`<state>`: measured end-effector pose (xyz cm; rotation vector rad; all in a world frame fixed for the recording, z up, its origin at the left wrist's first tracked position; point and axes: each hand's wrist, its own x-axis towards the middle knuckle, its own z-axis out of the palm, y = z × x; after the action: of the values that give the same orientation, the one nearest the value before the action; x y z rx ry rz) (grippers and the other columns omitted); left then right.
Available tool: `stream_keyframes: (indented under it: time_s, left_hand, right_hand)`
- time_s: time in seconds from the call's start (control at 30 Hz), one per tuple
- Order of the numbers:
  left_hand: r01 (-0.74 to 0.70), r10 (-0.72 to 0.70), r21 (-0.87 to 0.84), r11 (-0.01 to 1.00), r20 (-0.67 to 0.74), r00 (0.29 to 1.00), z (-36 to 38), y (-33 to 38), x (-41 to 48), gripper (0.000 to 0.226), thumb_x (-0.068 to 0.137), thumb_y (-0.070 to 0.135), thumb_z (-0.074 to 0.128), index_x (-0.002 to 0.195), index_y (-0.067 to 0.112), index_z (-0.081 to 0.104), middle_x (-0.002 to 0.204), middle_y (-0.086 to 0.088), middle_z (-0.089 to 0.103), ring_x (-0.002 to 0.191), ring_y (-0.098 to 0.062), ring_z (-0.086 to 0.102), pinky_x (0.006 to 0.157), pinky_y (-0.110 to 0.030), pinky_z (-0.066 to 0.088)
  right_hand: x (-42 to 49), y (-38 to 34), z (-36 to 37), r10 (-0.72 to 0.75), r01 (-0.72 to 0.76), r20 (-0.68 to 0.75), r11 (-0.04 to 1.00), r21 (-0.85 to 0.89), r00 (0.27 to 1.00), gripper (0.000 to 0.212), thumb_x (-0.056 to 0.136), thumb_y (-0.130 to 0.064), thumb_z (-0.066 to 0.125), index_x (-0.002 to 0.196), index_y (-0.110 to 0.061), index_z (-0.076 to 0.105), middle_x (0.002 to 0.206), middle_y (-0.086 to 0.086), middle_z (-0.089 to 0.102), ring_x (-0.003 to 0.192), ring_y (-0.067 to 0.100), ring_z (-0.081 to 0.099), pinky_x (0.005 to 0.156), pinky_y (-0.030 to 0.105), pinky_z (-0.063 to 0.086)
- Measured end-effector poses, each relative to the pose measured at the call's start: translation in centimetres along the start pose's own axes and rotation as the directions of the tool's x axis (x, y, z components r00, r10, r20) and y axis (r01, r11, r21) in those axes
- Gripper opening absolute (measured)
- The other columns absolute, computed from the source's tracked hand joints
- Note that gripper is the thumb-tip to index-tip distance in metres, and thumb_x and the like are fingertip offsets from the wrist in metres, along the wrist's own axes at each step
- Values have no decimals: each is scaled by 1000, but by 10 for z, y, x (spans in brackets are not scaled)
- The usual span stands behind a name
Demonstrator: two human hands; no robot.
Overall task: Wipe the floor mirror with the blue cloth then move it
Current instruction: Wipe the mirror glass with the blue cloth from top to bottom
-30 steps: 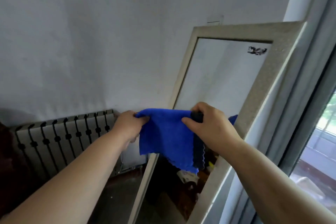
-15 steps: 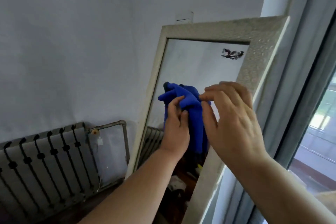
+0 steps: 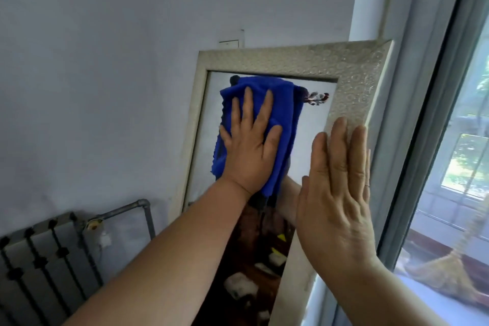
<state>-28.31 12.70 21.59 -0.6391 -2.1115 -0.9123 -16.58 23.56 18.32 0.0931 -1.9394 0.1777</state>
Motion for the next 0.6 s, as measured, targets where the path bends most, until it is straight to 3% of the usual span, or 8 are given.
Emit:
stream_keyframes:
  time_s: [0.07,0.17,0.27,0.33,0.43,0.53,0.6]
  left_hand:
    - [157,-159,-44,987,-57,986,0,-18,9,63,92,61,10,151,44,-2,165,4,-10,151,-20,-12,117,-62,-4]
    - [426,-437,-132,895,-70,897,3,-47,2,69,91,60,9,154,35,1,165,-2,-7,151,-24,-9,119,-59,0]
    - [566,-578,-159,809,-43,815,13,-39,-27,62,97,59,11,153,38,-7,165,-3,-8,151,-26,-9,118,-61,1]
    - [483,-489,-133,865,-16,872,18,-13,-52,57,97,60,7,147,48,-17,164,3,-16,150,-23,-16,117,-62,-5]
    - [152,-148,-55,987,64,987,15,23,-62,52,92,65,-1,138,59,-25,160,11,-27,146,-14,-28,115,-58,-17]
    - [-205,202,12,979,125,971,2,35,-34,53,94,61,-1,144,53,-16,158,13,-26,147,-16,-26,114,-59,-18]
    - [-344,334,68,937,122,934,-3,29,-15,56,97,57,3,149,42,-8,159,11,-20,150,-19,-18,115,-63,-12]
  right_hand:
    - [0,0,0,-10,9,-10,1000,-16,1000,72,84,3,54,148,9,23,158,27,10,149,35,-6,122,46,-2]
    - [-1,0,0,-9,9,4,999,-37,1000,73,84,4,53,149,10,20,159,26,6,149,35,-8,122,44,-5]
    - [2,-2,1,-12,11,-15,999,-37,1000,60,93,-4,40,148,9,19,158,23,7,149,31,-13,122,42,-8]
    - [3,-1,1,-10,9,-18,1000,-19,1000,56,99,-8,38,148,9,17,159,22,8,149,30,-13,122,41,-7]
    - [2,2,1,0,1,-22,999,49,1000,65,90,3,37,150,6,13,161,21,8,150,32,-4,123,42,0]
    - [1,0,-1,26,-24,-23,997,75,999,64,88,1,27,151,6,14,161,20,7,151,33,-1,123,42,2]
    - [1,-2,-2,19,-18,-22,999,46,1000,64,88,0,26,151,7,15,161,22,8,151,34,-1,123,45,3]
